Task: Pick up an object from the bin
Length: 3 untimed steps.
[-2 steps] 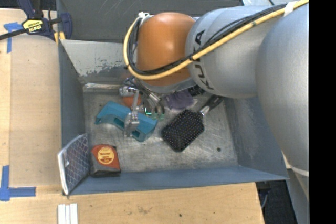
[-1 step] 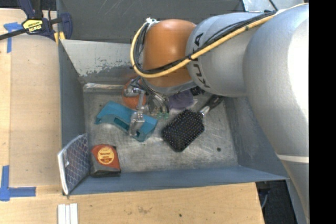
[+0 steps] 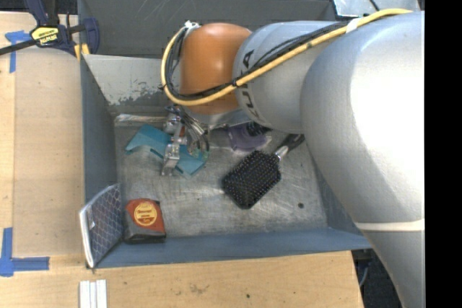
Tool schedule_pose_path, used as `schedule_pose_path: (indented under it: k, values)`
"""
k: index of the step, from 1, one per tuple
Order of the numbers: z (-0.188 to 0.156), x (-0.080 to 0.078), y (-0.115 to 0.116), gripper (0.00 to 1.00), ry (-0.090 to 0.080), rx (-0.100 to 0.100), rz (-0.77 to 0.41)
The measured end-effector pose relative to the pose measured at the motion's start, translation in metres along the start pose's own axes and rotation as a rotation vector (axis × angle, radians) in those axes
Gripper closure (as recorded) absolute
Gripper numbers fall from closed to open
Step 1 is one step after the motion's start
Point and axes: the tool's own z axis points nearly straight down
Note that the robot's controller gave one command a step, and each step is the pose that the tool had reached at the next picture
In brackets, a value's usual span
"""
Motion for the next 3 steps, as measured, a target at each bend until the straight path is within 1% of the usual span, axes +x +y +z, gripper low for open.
schedule_pose_path:
  k: [1,2,3]
  values:
    - [0.000,0.000,0.000,1.00,0.000,0.000,0.001]
    - [-0.032,0.011,-0.009,1.00,0.006,0.006,-0.017]
    - [-0.054,-0.003,0.008,1.00,-0.002,0.004,-0.013]
